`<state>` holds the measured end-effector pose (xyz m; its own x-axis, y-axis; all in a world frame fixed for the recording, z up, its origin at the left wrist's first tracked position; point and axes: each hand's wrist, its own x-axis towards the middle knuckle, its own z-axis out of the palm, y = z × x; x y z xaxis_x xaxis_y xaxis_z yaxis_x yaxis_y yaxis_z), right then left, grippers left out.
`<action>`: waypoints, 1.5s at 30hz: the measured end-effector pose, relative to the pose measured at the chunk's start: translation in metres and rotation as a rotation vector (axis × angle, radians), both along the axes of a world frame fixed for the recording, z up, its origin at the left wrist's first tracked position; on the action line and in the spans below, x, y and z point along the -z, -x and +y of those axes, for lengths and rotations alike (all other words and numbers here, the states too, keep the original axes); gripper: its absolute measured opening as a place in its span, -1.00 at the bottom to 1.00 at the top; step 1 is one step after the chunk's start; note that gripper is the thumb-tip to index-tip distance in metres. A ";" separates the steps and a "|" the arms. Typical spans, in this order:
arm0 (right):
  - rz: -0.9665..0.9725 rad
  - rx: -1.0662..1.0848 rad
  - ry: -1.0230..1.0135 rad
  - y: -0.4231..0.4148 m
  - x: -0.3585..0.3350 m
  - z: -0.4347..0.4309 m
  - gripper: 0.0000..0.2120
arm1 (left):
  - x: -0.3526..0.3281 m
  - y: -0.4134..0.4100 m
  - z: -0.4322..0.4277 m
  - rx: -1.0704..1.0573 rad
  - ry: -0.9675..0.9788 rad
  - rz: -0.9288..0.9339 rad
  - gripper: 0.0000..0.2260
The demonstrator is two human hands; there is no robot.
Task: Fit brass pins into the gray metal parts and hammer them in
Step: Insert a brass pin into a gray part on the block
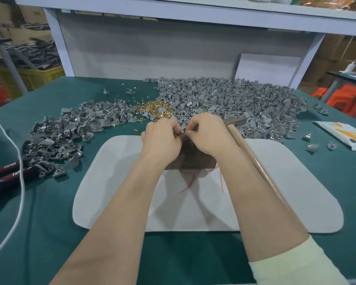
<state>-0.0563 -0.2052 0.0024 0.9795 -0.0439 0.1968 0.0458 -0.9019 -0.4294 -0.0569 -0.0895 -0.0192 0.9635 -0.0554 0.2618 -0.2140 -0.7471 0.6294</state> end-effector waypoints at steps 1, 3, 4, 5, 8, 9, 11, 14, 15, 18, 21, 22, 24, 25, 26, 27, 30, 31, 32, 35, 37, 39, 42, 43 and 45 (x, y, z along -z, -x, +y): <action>-0.001 0.004 -0.006 0.000 0.000 0.000 -0.94 | 0.000 0.001 0.000 0.001 -0.001 0.002 -0.95; -0.002 0.018 -0.032 0.001 0.003 0.001 -0.94 | 0.000 0.001 0.000 -0.002 0.002 0.007 -0.97; -0.004 0.016 -0.048 0.002 0.004 0.001 -0.91 | 0.000 0.001 0.001 -0.006 0.002 0.011 -0.97; -0.010 0.007 -0.061 0.004 0.004 -0.001 -0.89 | 0.000 0.001 0.001 -0.010 0.001 0.014 -0.94; -0.072 0.050 -0.179 0.009 0.000 -0.017 -0.79 | 0.000 0.001 0.001 -0.025 -0.006 0.021 -0.89; -0.106 0.123 -0.202 0.010 -0.002 -0.028 -0.76 | 0.000 0.001 0.001 -0.028 -0.007 0.023 -0.89; -0.088 0.303 -0.138 0.014 -0.005 -0.054 -0.79 | 0.000 0.001 0.001 -0.041 -0.013 0.023 -0.87; 0.254 0.340 -0.004 0.027 -0.001 -0.075 -0.84 | 0.000 0.001 0.001 -0.060 -0.022 0.018 -0.86; 0.318 0.308 -0.021 0.029 0.002 -0.076 -0.90 | 0.000 0.001 0.001 -0.062 -0.023 0.016 -0.86; 0.277 0.341 -0.191 0.025 0.008 -0.079 -0.82 | -0.001 0.002 0.000 -0.059 -0.019 0.024 -0.85; 0.064 0.314 -0.308 0.024 0.006 -0.077 -0.94 | -0.001 0.002 0.000 -0.060 -0.027 0.021 -0.87; 0.001 0.260 -0.382 0.025 0.003 -0.075 -0.94 | 0.000 0.001 0.001 -0.068 -0.028 0.020 -0.88; -0.110 0.126 -0.393 0.030 -0.003 -0.072 -0.85 | 0.000 0.000 0.003 -0.098 -0.031 0.022 -0.86; -0.145 0.056 -0.323 0.032 -0.006 -0.070 -0.78 | 0.000 0.000 0.004 -0.120 -0.032 0.021 -0.84; -0.160 -0.002 -0.246 0.033 -0.009 -0.069 -0.71 | 0.000 0.000 0.005 -0.137 -0.034 0.021 -0.83; -0.153 -0.042 -0.184 0.035 -0.010 -0.065 -0.67 | 0.000 -0.001 0.005 -0.148 -0.035 0.021 -0.83; -0.135 -0.101 -0.125 0.037 -0.010 -0.056 -0.61 | 0.000 -0.001 0.006 -0.152 -0.026 0.033 -0.87; -0.166 -0.108 -0.103 0.038 -0.010 -0.053 -0.61 | -0.001 -0.001 0.006 -0.149 -0.015 0.040 -0.89; -0.213 -0.111 -0.091 0.039 -0.011 -0.050 -0.61 | -0.001 -0.001 0.005 -0.148 0.000 0.049 -0.90; -0.272 -0.128 -0.110 0.041 -0.016 -0.048 -0.62 | 0.000 -0.002 0.006 -0.141 0.051 0.065 -0.92; -0.190 -0.143 -0.033 0.041 -0.014 -0.046 -0.63 | 0.000 -0.003 0.007 -0.126 0.094 0.075 -0.93; -0.148 -0.136 -0.001 0.042 -0.013 -0.045 -0.64 | 0.001 -0.003 0.008 -0.116 0.122 0.086 -0.93; -0.257 -0.091 -0.045 0.043 -0.016 -0.046 -0.63 | 0.000 -0.003 0.008 -0.120 0.125 0.081 -0.92; -0.306 -0.078 -0.081 0.043 -0.017 -0.047 -0.63 | 0.000 -0.003 0.008 -0.120 0.129 0.076 -0.91; -0.326 -0.085 -0.103 0.042 -0.019 -0.049 -0.63 | 0.001 -0.003 0.008 -0.120 0.140 0.071 -0.90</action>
<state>-0.0985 -0.2542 0.0213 0.8670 -0.0011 0.4984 0.2684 -0.8415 -0.4688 -0.0540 -0.0817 -0.0199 0.9774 0.0927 0.1900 -0.0802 -0.6688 0.7391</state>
